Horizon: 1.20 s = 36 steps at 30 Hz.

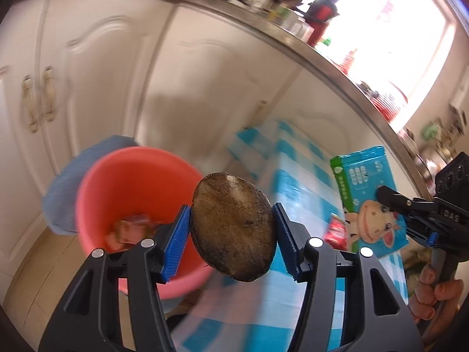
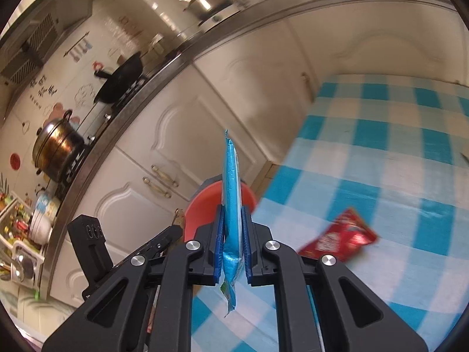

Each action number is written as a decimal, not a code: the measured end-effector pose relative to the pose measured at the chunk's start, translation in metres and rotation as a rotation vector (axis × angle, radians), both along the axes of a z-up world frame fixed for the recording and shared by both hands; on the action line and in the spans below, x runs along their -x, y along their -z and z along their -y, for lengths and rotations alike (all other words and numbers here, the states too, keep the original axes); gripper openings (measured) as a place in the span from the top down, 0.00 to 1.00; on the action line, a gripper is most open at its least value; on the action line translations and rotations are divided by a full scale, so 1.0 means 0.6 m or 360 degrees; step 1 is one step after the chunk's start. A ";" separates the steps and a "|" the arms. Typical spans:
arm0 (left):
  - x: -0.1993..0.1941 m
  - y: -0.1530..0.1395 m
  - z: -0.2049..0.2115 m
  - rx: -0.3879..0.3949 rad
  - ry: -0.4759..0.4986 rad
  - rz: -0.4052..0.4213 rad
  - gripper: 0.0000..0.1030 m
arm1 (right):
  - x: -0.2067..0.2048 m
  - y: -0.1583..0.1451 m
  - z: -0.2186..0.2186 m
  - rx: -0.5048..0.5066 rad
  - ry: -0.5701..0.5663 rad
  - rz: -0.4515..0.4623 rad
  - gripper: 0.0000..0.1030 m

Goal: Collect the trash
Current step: 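Carry peel and blue packet over the orange bucket and open both tools, then move both open tools back over the table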

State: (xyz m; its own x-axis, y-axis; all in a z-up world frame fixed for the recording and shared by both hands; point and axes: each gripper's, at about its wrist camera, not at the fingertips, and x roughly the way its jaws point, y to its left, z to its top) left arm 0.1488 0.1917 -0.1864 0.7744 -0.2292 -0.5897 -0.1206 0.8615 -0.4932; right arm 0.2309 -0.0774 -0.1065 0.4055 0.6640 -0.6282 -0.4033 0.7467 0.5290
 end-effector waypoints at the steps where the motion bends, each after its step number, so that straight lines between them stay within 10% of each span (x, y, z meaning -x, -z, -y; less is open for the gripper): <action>1: 0.001 0.004 -0.014 0.0008 -0.0034 -0.0007 0.44 | -0.002 0.000 -0.014 0.0006 -0.0023 0.0000 0.88; 19: -0.020 0.081 -0.107 0.0059 -0.0207 -0.0142 0.44 | -0.071 0.076 -0.244 0.0212 -0.0329 -0.0091 0.88; 22: -0.036 0.091 -0.106 0.0007 -0.0199 -0.0182 0.39 | -0.077 0.088 -0.266 0.0304 -0.0345 -0.0081 0.72; 24: -0.044 0.094 -0.108 -0.0091 -0.0260 -0.0219 0.21 | -0.081 0.094 -0.266 0.0368 -0.0283 -0.0095 0.13; 36: -0.018 0.073 -0.097 -0.0229 -0.0294 -0.0248 0.13 | -0.036 0.028 -0.138 0.0264 -0.0007 0.0068 0.13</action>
State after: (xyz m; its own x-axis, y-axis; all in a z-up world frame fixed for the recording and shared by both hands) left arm 0.1597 0.2498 -0.2305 0.6926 0.0024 -0.7213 -0.3471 0.8777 -0.3304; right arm 0.2525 0.0054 -0.1231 0.4316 0.5545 -0.7115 -0.4259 0.8206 0.3811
